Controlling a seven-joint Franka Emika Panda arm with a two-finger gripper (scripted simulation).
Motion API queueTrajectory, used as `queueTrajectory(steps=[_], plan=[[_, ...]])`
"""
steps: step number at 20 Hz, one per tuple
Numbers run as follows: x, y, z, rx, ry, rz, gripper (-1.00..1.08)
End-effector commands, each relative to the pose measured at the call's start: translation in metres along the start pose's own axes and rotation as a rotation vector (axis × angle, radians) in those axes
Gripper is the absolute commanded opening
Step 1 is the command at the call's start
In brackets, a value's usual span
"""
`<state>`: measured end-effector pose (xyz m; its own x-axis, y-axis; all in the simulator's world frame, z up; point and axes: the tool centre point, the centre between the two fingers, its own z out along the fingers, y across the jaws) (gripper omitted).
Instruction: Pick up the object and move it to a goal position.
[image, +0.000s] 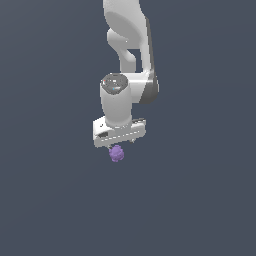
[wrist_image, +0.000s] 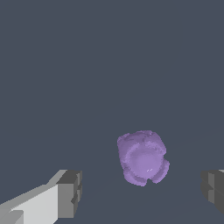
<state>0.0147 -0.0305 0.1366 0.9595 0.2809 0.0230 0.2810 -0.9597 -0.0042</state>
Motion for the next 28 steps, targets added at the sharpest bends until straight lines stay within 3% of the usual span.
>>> queueTrajectory(steps=[1,12,21,28], plan=[[-0.004,0.006,0.012,-0.002,-0.006,-0.055,1.0],[-0.016,0.021,0.043,-0.002,-0.022,-0.197,1.0],[-0.017,0.023,0.05,-0.002,-0.024,-0.208,1.0],[-0.019,0.023,0.082,-0.002,-0.023,-0.211,1.0]])
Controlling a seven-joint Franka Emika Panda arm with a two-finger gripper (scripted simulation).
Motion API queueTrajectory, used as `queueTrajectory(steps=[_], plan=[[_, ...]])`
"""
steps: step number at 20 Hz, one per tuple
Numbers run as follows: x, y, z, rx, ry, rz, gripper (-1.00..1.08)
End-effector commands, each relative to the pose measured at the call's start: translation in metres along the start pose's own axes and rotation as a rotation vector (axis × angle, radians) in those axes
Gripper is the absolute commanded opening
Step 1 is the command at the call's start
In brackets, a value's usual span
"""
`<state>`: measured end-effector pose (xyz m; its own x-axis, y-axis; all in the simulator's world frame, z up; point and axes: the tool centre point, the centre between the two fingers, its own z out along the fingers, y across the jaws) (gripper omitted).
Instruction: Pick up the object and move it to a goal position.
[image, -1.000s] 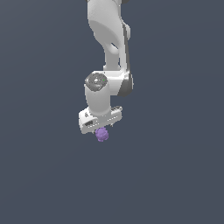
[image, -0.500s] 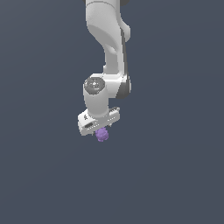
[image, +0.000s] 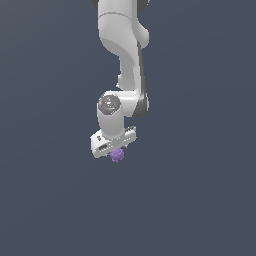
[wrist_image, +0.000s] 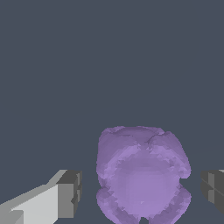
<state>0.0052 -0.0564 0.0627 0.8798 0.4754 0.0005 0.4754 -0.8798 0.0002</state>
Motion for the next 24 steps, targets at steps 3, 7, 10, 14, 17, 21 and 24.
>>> queueTrajectory(steps=[3,7,10,14,17,21,24], plan=[[0.0,0.0,0.019,0.0,0.0,-0.002,1.0],[0.0,0.0,0.023,0.0,0.0,-0.002,1.0],[0.0,0.0,0.023,0.0,0.0,-0.002,-1.0],[0.0,0.0,0.023,0.0,0.0,-0.002,-1.0],[0.0,0.0,0.023,0.0,0.0,-0.002,-1.0],[0.001,0.0,0.02,0.0,0.0,-0.001,-1.0],[0.005,-0.002,0.011,0.0,0.0,-0.001,-1.0]])
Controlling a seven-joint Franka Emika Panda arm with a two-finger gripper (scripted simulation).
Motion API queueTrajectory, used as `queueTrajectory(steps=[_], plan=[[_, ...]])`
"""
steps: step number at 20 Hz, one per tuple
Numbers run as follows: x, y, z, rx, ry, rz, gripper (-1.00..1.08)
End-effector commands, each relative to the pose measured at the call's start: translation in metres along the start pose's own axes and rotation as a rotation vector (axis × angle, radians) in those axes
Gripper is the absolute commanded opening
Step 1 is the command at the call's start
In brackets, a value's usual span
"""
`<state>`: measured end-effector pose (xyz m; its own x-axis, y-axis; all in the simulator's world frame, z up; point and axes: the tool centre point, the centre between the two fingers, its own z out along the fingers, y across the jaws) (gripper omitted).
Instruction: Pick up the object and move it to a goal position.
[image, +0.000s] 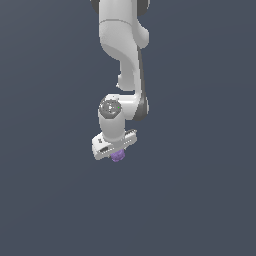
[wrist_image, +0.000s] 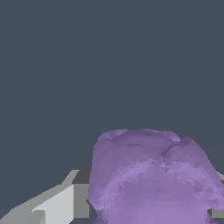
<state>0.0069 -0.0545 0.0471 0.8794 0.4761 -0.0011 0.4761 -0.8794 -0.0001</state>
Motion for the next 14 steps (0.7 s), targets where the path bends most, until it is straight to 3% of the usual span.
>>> queueTrajectory(steps=[1,14], plan=[[0.004,-0.002,-0.009,-0.001,0.001,-0.001,-1.0],[0.044,-0.027,-0.116,-0.001,0.001,-0.001,-1.0]])
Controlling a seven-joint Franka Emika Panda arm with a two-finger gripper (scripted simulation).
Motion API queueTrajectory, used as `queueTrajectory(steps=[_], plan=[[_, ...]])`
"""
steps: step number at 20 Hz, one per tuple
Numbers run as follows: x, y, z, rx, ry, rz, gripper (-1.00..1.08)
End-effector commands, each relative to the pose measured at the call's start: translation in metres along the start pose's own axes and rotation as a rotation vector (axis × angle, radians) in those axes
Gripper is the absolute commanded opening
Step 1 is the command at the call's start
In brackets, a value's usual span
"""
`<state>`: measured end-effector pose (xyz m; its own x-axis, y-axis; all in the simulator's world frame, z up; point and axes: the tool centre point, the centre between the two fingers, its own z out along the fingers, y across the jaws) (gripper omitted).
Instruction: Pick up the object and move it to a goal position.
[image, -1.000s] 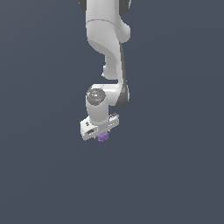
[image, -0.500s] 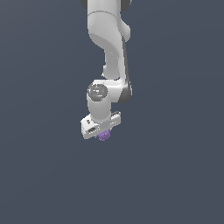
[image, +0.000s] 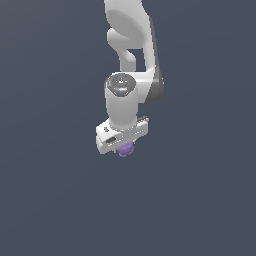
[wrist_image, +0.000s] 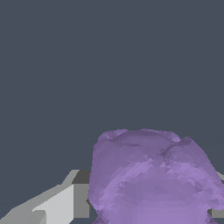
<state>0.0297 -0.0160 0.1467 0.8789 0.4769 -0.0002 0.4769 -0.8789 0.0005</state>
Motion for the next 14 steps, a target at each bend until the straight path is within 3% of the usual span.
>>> queueTrajectory(steps=[1,14], plan=[[0.01,-0.006,-0.027,0.0,0.0,0.0,-1.0],[0.061,-0.033,-0.153,0.0,0.0,0.0,-1.0]])
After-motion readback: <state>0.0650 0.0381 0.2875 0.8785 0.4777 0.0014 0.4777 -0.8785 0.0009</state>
